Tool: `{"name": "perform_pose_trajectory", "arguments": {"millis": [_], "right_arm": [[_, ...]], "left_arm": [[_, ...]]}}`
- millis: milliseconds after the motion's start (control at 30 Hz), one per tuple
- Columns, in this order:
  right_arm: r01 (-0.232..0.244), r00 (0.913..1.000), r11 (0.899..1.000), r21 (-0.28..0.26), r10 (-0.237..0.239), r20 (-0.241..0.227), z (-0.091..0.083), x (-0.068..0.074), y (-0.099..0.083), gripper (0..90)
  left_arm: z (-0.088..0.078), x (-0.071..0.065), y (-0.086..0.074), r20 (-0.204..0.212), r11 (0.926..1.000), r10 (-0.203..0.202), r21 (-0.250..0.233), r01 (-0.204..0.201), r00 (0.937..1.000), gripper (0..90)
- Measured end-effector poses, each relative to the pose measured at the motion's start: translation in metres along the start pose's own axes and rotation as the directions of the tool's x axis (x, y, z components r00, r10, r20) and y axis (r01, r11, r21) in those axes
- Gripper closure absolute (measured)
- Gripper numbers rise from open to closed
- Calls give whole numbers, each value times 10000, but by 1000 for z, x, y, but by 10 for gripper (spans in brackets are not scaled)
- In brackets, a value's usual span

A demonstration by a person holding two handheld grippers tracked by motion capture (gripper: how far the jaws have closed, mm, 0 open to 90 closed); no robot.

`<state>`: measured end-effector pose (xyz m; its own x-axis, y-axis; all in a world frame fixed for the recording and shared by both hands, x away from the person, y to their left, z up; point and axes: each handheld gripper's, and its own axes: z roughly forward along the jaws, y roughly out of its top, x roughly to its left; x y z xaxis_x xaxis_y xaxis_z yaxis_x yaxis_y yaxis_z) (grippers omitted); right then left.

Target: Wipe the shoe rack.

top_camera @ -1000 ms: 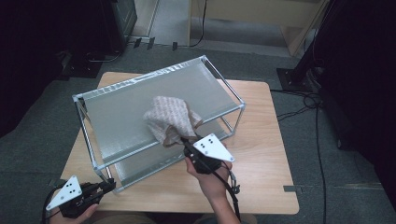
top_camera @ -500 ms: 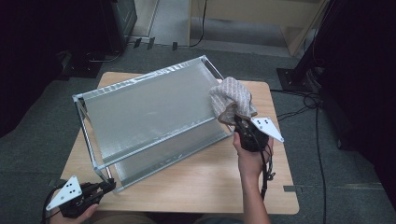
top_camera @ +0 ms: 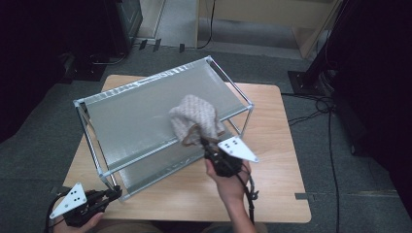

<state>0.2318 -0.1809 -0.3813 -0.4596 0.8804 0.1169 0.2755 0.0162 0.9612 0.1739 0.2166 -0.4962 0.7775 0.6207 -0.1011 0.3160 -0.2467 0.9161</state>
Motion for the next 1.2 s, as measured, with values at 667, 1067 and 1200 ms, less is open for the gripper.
{"name": "perform_pose_trajectory", "arguments": {"millis": [667,1067,1200], "right_arm": [[1082,9642,9941,-107,-1076,-2425,11,99,-12,737],[-18,9881,9999,115,0,1540,-6,-40,-18,743],[-951,9594,9954,137,879,2681,-11,-82,-28,745]], "left_arm": [[1,0,0,65,10000,25,20,-26,10000,804],[1,-1,-1,114,10000,61,18,-61,9999,804],[0,-1,-1,129,10000,83,34,-84,9999,804]]}}
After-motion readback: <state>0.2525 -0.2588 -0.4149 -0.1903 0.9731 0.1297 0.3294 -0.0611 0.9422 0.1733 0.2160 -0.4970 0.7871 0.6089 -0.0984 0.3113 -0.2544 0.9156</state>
